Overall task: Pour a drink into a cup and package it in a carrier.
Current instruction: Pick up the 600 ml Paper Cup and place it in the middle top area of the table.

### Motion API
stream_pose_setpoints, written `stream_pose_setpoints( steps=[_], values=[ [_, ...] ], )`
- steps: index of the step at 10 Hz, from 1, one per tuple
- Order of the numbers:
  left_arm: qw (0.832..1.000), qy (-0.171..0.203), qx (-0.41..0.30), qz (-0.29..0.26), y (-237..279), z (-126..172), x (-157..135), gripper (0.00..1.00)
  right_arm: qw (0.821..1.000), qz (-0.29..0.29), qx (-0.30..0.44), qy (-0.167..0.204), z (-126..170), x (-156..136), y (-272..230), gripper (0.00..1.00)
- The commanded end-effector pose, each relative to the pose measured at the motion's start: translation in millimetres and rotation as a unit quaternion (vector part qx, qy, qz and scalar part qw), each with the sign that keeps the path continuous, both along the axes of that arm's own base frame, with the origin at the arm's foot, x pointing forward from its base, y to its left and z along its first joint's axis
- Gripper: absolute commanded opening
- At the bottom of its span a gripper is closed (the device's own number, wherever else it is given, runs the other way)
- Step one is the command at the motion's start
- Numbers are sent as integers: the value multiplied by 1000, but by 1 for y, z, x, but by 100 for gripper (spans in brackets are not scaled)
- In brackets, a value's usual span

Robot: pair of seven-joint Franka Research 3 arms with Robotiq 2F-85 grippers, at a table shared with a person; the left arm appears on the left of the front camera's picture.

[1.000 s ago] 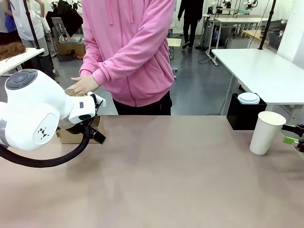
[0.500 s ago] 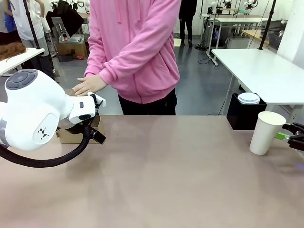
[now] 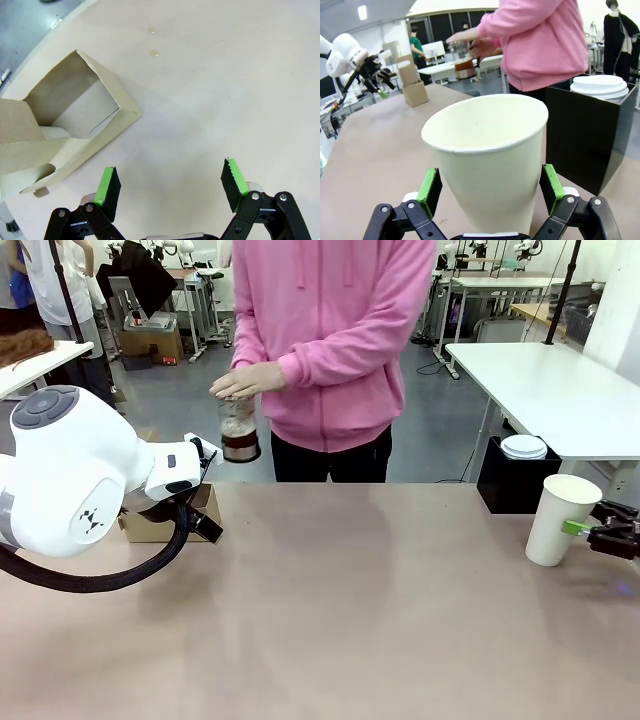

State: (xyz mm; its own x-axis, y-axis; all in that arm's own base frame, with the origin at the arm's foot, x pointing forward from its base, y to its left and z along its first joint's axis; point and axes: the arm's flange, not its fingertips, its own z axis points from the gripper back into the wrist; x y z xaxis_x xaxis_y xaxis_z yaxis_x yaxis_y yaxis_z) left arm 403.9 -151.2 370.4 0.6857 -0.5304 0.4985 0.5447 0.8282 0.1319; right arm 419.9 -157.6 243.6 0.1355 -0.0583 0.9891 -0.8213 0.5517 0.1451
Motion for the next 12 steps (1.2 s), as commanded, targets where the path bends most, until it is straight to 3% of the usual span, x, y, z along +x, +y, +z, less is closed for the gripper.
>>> stream_pose_setpoints(
  steps=[1, 8, 9, 12],
  values=[
    [1000, 0, -1, 0, 0, 0, 0, 100, 1000, -12, -14, -4, -7, 6, 17, 100],
    [1000, 0, -1, 0, 0, 0, 0, 100, 1000, -20, 1, 1, -12, 14, 30, 100],
    [1000, 0, -1, 0, 0, 0, 0, 100, 1000, -15, -1, 7, -12, 14, 29, 80],
    [1000, 0, -1, 0, 0, 0, 0, 100, 1000, -10, -1, 14, -12, 14, 23, 80]
  ],
)
